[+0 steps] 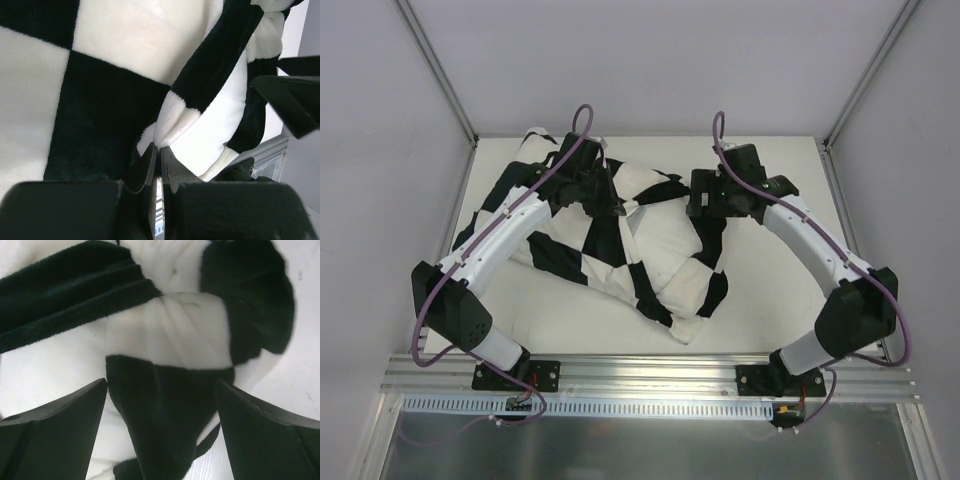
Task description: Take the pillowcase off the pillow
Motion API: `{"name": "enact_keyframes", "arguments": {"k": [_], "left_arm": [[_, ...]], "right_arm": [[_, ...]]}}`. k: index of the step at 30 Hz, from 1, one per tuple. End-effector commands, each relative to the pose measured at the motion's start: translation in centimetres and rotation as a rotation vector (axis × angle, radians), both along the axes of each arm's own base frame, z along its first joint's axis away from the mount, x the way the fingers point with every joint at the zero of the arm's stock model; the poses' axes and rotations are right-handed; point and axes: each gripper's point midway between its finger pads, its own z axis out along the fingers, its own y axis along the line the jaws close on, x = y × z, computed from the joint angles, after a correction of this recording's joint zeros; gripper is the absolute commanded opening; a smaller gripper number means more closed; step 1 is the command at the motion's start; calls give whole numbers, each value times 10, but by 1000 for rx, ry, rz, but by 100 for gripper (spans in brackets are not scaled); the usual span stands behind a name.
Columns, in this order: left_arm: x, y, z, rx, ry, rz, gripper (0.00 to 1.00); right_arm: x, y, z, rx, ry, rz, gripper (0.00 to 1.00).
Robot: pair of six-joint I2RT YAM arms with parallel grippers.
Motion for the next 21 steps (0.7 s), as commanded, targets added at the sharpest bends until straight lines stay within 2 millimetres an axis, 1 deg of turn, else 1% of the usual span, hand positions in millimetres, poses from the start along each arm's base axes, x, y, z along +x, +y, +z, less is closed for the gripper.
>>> {"name": "enact_keyframes", "arguments": {"k": [1, 2, 3, 4, 5, 6, 7, 8, 9, 10, 11, 12, 15, 16, 18, 19, 21], "left_arm": [[-1, -8, 8, -33, -13, -11, 0], [-2, -8, 9, -33, -15, -16, 0], [-2, -8, 9, -32, -17, -21, 0], [-4, -7, 11, -30, -27, -27, 0], [-5, -5, 10, -23, -31, -32, 0], [-6, -2, 10, -13, -41, -40, 0], [-7, 1, 9, -8, -45, -40, 0], [-9, 8, 8, -5, -44, -30, 0], [-11, 11, 7, -5, -44, -31, 0], [-12, 13, 8, -9, -44, -35, 0], [-15, 19, 8, -8, -50, -25, 0], [-17, 22, 9, -8, -53, -25, 0], [-24, 29, 13, -14, -70, -13, 0], [-27, 31, 15, -17, -78, -8, 0], [-28, 33, 19, -23, -86, 0, 0], [-29, 33, 21, -29, -93, 1, 0], [-30, 33, 23, -32, -93, -2, 0]], "right_arm": [[10, 23, 6, 18, -1, 100, 91], [15, 24, -10, -12, 36, 111, 81], [24, 16, -9, -66, 16, 95, 76], [29, 7, -15, -108, 24, 67, 60], [35, -6, -23, -142, 33, 19, 53], [42, -26, -30, -137, 54, -44, 45], [47, -36, -34, -116, 70, -77, 25], [51, -47, -38, -93, 87, -123, 18], [54, -61, -47, -33, 127, -184, 9], [57, -68, -50, -12, 131, -216, 1], [60, -82, -53, 8, 138, -261, 1], [56, -83, -60, 45, 161, -278, 1], [62, -91, -65, 126, 156, -335, 1], [58, -93, -75, 137, 180, -354, 1], [59, -91, -86, 209, 214, -385, 1], [59, -89, -101, 226, 244, -393, 1], [59, -86, -116, 261, 284, -399, 1]]}}
